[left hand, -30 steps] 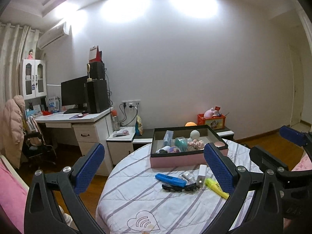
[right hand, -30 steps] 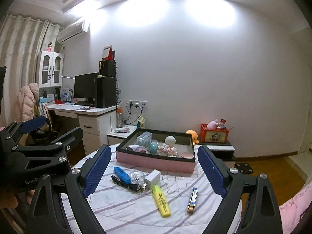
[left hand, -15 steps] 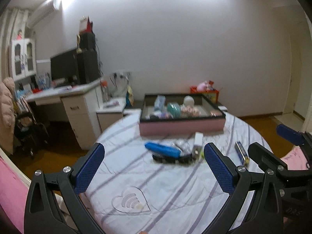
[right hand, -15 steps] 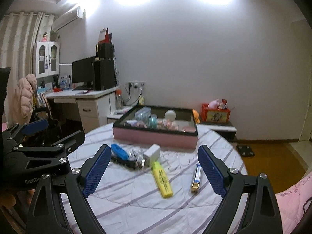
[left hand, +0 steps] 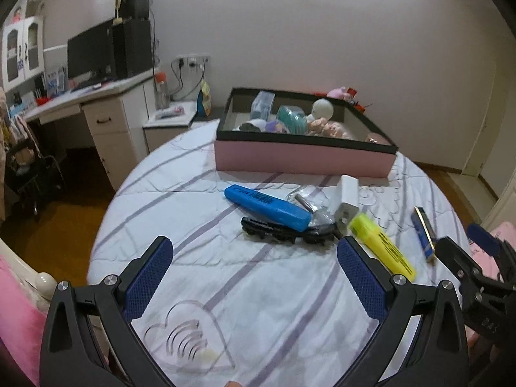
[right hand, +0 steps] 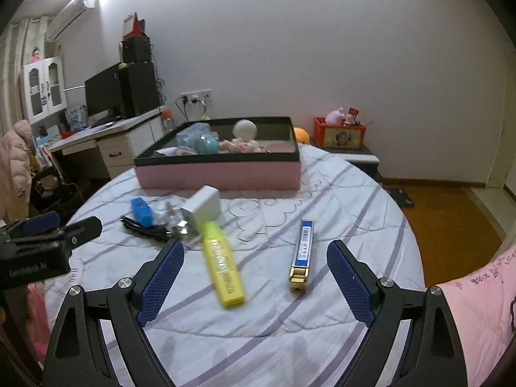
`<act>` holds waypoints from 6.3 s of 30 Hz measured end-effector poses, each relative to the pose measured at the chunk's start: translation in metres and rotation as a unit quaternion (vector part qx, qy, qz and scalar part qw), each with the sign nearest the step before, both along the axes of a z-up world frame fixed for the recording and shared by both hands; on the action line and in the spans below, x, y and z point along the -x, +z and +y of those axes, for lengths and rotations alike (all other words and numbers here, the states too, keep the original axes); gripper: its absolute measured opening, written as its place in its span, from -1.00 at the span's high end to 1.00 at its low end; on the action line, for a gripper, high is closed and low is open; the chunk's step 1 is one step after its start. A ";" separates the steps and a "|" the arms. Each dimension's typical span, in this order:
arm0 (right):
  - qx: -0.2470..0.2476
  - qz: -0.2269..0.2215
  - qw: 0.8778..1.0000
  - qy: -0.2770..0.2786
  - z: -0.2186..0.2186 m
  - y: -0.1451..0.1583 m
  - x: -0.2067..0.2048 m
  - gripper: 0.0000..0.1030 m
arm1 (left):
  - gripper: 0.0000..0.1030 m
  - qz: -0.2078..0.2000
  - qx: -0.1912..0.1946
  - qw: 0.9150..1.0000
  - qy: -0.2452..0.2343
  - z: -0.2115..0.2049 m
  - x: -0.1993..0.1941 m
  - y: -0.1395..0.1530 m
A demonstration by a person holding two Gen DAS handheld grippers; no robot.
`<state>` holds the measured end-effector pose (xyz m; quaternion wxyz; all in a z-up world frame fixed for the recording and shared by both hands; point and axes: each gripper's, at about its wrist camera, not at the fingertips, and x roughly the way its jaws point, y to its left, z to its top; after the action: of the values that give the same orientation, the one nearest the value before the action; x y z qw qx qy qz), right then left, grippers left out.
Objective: Organize rigid objects
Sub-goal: 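Move the right gripper to the blue-and-gold box and close on it, then grasp the white charger with the left gripper while the right gripper holds the blue box, then lift the white charger and blue box up toward the pink box, then lower both held items into the pink box and open both grippers, then withdraw both open grippers from the box toward the remaining items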
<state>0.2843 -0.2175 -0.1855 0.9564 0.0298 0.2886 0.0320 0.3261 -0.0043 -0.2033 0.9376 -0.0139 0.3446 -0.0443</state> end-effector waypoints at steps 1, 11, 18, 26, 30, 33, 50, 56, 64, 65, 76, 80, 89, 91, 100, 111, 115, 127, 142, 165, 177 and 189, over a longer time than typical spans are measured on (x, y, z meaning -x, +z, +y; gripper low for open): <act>-0.001 0.002 1.000 -0.003 -0.003 -0.002 -0.003 -0.78 | -1.00 0.007 -0.001 1.000 0.002 -0.002 -0.008 -0.002; -0.009 0.051 0.997 -0.058 -0.042 -0.021 -0.043 -0.78 | -1.00 0.024 -0.013 0.999 -0.035 -0.036 -0.054 -0.010; -0.017 0.105 0.994 -0.039 -0.048 -0.031 -0.075 -0.62 | -1.00 0.012 -0.042 0.998 -0.055 -0.056 -0.055 -0.005; 0.012 0.148 0.989 0.005 -0.044 -0.042 -0.089 0.60 | -1.00 0.015 -0.069 0.995 -0.071 -0.084 -0.062 -0.007; 0.003 0.146 0.989 0.009 -0.052 -0.043 -0.084 0.60 | -0.85 0.012 -0.080 0.993 -0.087 -0.102 -0.069 -0.008; -0.006 0.143 0.990 0.012 -0.054 -0.044 -0.083 0.60 | -0.46 0.021 -0.094 0.991 -0.090 -0.111 -0.074 -0.013; 0.002 0.137 0.991 0.011 -0.051 -0.046 -0.087 0.60 | 0.50 0.058 -0.097 0.988 -0.110 -0.129 -0.086 -0.035; 0.023 0.128 0.991 0.010 -0.045 -0.044 -0.086 0.67 | 0.56 0.055 -0.012 0.993 -0.102 -0.106 -0.082 -0.027; -0.007 0.072 0.997 0.038 -0.028 -0.016 -0.064 0.70 | 0.55 0.006 0.001 0.996 -0.085 -0.083 -0.053 0.003; -0.011 0.062 0.997 0.044 -0.024 -0.011 -0.062 0.70 | 0.55 0.000 -0.004 0.997 -0.083 -0.080 -0.047 0.009; -0.005 -0.010 0.996 0.090 0.033 0.043 -0.031 0.69 | 0.55 -0.046 -0.012 0.996 -0.072 -0.048 -0.010 0.041; 0.002 -0.002 0.996 0.094 0.042 0.044 -0.031 0.69 | 0.55 -0.037 -0.010 0.997 -0.066 -0.036 -0.007 0.038; -0.006 0.050 0.991 0.127 0.053 0.008 -0.018 0.70 | 0.55 -0.016 -0.016 0.997 -0.068 -0.024 0.004 0.018; -0.006 0.050 0.991 0.125 0.054 0.003 -0.012 0.69 | 0.55 -0.008 -0.020 0.997 -0.070 -0.021 0.009 0.009; -0.003 0.104 0.986 0.129 0.053 -0.025 0.007 0.68 | 0.55 0.002 -0.023 0.996 -0.081 -0.017 0.025 -0.005; -0.008 0.110 0.986 0.127 0.057 -0.043 -0.004 0.70 | 0.55 -0.002 -0.020 0.997 -0.079 -0.015 0.025 -0.004; -0.013 0.072 0.988 0.132 0.065 -0.018 0.001 0.70 | 0.55 -0.011 -0.012 0.997 -0.074 -0.014 0.023 0.005; -0.012 -0.014 0.992 0.125 0.075 0.052 -0.008 0.69 | 0.55 -0.075 -0.011 0.996 -0.055 -0.017 0.014 0.060; 0.004 -0.092 0.991 0.101 0.070 0.105 -0.035 0.69 | 0.55 -0.156 -0.052 0.986 -0.031 -0.030 -0.002 0.112; 0.028 -0.026 0.994 0.100 0.051 0.072 -0.189 0.69 | 0.55 -0.068 -0.098 0.990 -0.074 -0.069 -0.188 0.069; 0.022 0.056 0.993 0.101 0.042 0.011 -0.244 0.66 | 0.47 -0.013 -0.128 0.989 -0.078 -0.078 -0.233 0.017; 0.007 -0.027 0.998 0.059 0.027 0.072 -0.183 -0.77 | -0.75 -0.109 -0.099 0.989 -0.006 -0.033 -0.150 0.082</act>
<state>0.4673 -0.1906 -0.1137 0.9605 0.0054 0.2642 0.0874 0.4760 -0.0372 -0.1210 0.9660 0.0855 0.2436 -0.0169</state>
